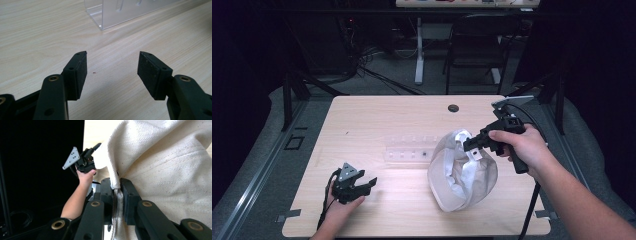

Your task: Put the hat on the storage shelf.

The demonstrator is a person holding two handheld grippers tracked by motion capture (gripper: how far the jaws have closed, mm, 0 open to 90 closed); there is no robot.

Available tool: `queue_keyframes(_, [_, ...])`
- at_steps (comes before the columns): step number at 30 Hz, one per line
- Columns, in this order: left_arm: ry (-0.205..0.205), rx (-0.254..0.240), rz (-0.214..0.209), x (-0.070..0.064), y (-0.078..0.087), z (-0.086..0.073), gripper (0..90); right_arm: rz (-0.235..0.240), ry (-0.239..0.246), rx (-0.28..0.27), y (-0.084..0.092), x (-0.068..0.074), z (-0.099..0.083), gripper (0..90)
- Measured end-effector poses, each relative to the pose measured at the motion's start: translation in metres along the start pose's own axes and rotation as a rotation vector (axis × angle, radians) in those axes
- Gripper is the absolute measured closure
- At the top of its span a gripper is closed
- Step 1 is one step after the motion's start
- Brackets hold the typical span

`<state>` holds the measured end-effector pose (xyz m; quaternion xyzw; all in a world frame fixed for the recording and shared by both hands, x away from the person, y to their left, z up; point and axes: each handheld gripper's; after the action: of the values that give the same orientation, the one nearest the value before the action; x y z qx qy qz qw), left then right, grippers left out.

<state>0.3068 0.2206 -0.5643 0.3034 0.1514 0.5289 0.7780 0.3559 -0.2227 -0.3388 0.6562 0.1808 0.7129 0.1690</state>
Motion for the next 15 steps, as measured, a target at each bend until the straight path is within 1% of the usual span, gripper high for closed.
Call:
queue_keyframes(1, [-0.003,0.002,-0.002,0.000,0.000,0.000,41.1,0.001,0.008,0.001,0.001,0.001,0.001,81.8])
queue_keyframes(2, [-0.003,0.003,-0.001,0.001,0.000,0.000,41.1,0.007,0.003,-0.016,0.000,0.003,0.001,81.9])
queue_keyframes(3, [-0.002,0.003,0.000,0.001,0.000,0.000,41.1,0.007,0.010,-0.003,0.001,0.004,0.002,81.8])
queue_keyframes(5, [-0.004,0.002,0.002,0.001,0.000,0.001,41.1,0.015,0.011,-0.011,0.002,0.008,0.002,81.9])
queue_keyframes(6, [-0.005,0.001,0.003,0.001,0.001,0.001,41.1,0.022,0.023,-0.016,0.003,0.010,0.003,81.9])
queue_keyframes(7, [-0.006,0.001,0.005,0.001,0.001,0.001,41.2,0.025,0.016,-0.017,0.004,0.013,0.003,81.8])
queue_keyframes(8, [-0.008,0.007,0.001,0.001,0.001,0.001,41.2,0.031,0.030,-0.006,0.005,0.015,0.004,81.9])
queue_keyframes(9, [-0.003,0.010,0.002,0.001,0.001,0.001,41.2,0.035,0.030,-0.007,0.006,0.017,0.005,81.9])
queue_keyframes(11, [-0.003,0.009,0.002,0.002,0.001,0.001,41.2,0.034,0.025,-0.015,0.007,0.022,0.006,81.8])
queue_keyframes(12, [-0.003,0.007,0.001,0.001,0.001,0.001,41.3,0.034,0.035,-0.008,0.008,0.023,0.007,81.9])
queue_keyframes(14, [-0.007,-0.001,0.000,0.001,0.001,0.000,41.4,0.032,0.028,-0.011,0.007,0.024,0.008,81.9])
queue_keyframes(15, [-0.008,-0.002,-0.001,0.000,0.001,0.000,41.4,0.034,0.029,-0.021,0.006,0.025,0.008,81.9])
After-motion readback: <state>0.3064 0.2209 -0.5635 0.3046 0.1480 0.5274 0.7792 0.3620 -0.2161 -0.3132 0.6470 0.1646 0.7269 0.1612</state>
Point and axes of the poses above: each handheld gripper's, and its own axes: y roughly backward along the jaws, z roughly out of its top, x roughly to its left, and after that the axes turned 13 degrees about z, right-handed
